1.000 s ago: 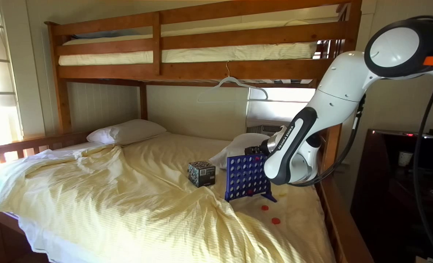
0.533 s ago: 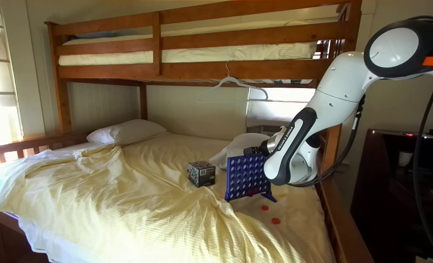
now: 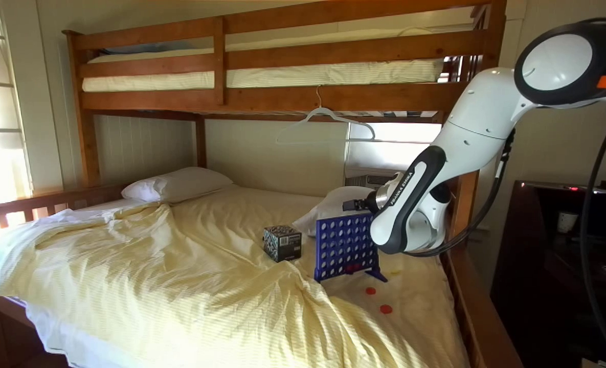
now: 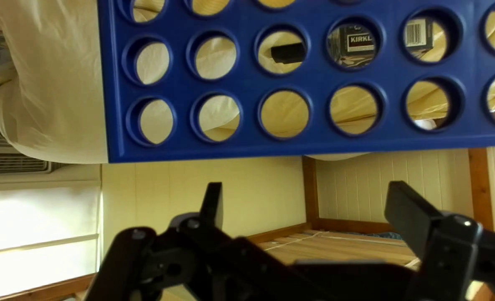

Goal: Pick up the orange chip and put it into the connect four game

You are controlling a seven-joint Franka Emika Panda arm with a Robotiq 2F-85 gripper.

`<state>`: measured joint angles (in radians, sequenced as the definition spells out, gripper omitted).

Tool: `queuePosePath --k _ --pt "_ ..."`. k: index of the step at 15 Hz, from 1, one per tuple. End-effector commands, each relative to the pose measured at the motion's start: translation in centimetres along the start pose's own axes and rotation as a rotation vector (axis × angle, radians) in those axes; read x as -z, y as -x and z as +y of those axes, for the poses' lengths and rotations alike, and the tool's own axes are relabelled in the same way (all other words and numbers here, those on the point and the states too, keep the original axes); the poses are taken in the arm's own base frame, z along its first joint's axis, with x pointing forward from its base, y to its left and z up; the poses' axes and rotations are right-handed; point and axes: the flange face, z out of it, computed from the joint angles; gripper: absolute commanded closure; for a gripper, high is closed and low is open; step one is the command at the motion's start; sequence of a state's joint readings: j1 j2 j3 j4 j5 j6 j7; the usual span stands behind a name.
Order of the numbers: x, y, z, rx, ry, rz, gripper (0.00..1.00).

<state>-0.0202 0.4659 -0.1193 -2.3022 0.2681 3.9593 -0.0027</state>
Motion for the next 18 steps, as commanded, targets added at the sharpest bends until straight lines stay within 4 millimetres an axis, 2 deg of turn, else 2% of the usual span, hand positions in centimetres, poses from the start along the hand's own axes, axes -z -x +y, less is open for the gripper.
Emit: queuePosePath --k 1,8,18 --pt "2.0 -1.6 0.6 -0.034 0.012 0.029 0.0" --pt "4.4 -3.2 1.3 -0.004 0.012 0.006 0.0" --pt "7.1 -4.7 5.9 0.108 0.014 -0.313 0.0"
